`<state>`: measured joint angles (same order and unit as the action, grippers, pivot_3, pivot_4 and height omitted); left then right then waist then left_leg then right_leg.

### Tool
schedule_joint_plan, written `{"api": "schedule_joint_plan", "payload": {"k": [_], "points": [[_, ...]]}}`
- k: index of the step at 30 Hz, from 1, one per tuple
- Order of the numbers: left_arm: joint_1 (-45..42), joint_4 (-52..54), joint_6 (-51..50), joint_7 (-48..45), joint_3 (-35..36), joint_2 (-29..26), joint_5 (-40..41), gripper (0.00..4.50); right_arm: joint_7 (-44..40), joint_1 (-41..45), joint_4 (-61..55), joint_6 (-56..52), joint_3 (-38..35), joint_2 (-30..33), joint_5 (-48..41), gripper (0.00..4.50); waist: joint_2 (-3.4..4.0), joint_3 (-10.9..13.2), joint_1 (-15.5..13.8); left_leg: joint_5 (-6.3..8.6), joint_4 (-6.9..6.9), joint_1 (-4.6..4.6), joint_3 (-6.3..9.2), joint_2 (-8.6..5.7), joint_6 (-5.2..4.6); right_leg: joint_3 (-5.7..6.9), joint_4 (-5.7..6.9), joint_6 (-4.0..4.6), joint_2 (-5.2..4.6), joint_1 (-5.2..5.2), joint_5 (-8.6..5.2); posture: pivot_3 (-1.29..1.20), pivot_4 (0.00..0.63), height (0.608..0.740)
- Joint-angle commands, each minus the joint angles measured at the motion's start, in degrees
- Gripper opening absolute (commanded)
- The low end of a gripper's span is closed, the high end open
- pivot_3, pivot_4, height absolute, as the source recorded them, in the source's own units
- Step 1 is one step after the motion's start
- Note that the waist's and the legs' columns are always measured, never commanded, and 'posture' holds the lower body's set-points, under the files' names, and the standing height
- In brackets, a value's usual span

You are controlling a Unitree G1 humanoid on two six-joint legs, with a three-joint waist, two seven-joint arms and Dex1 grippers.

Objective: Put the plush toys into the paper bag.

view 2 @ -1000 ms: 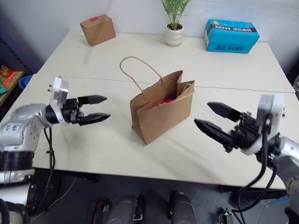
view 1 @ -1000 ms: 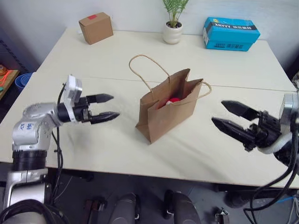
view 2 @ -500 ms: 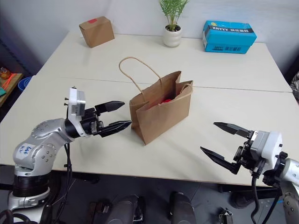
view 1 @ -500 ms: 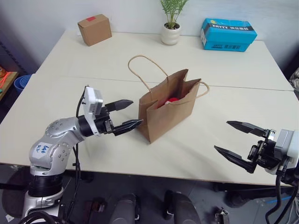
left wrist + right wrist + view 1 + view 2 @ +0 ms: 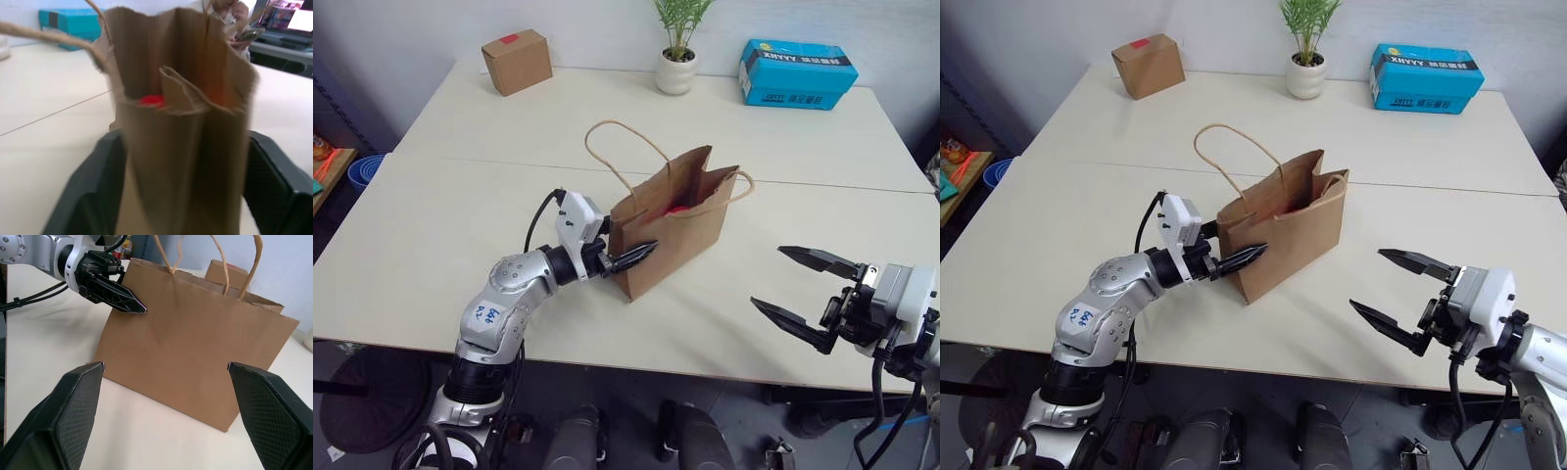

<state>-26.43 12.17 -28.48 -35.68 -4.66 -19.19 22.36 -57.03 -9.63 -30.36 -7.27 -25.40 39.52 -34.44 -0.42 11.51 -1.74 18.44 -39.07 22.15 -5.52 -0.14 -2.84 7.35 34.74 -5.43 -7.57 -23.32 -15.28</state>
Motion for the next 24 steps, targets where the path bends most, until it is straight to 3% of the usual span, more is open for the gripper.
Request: {"api": "schedule_joint_plan", "payload": {"k": [1, 7, 12, 16, 20, 24], "points": [[-2.3, -1.2, 2.6, -7.4, -0.7, -2.6, 1.3, 2.06, 1.3, -0.7, -3.0, 1.2, -0.8, 0.0, -0.1, 4.14, 0.0, 0.0, 0.0, 0.0, 0.0, 0.0, 0.0, 0.0, 0.0, 0.0, 0.0, 0.0, 0.0, 0.0, 0.0, 0.0, 0.15, 0.74], [-8.0, -10.7, 5.3, -22.3, 1.5, -6.3, 6.0, 0.1, 2.0, -4.5, -6.7, 1.0, -3.1, 0.4, -0.6, 4.14, 0.0, 0.0, 0.1, -0.01, -0.01, 0.02, 0.01, -0.02, -0.01, 0.07, 0.0, 0.01, 0.03, -0.01, -0.01, 0.0, 0.15, 0.74], [-15.4, -22.1, 8.6, -38.8, 1.4, -9.4, 8.1, 0.04, 0.2, -9.4, -8.1, 0.8, -9.9, 1.8, -2.0, 4.14, 0.0, 0.0, 0.0, -0.02, -0.02, 0.05, 0.01, -0.06, -0.04, 0.19, 0.01, 0.01, 0.09, -0.01, -0.01, 0.0, 0.15, 0.74], [-21.8, -36.6, 20.1, -54.1, -3.3, -10.1, 2.2, 0.04, -1.5, -13.9, -8.4, 0.4, -16.0, 2.4, -3.4, 4.14, 0.0, 0.0, -0.1, -0.03, -0.02, 0.04, -0.06, -0.1, -0.07, 0.29, 0.02, 0.0, 0.11, -0.02, -0.01, 0.0, 0.15, 0.74], [-27.2, -49.0, 29.6, -56.3, -2.9, -7.1, -0.5, 0.04, -2.0, -14.6, -7.8, 1.6, -15.0, 1.7, -2.4, 4.14, -0.02, 0.0, 0.0, -0.04, -0.03, 0.02, -0.13, -0.11, -0.16, 0.34, 0.0, -0.07, 0.11, -0.02, 0.04, 0.0, 0.15, 0.74], [-29.7, -54.4, 33.0, -56.8, -4.2, -6.6, -1.0, 0.04, -2.0, -15.6, -7.0, 3.1, -13.7, 0.1, -1.3, 4.14, -0.02, 0.0, 0.2, 0.0, -0.03, 0.06, -0.1, -0.1, -0.2, 0.23, 0.0, -0.07, 0.05, -0.06, 0.03, 0.0, 0.15, 0.74]]}}
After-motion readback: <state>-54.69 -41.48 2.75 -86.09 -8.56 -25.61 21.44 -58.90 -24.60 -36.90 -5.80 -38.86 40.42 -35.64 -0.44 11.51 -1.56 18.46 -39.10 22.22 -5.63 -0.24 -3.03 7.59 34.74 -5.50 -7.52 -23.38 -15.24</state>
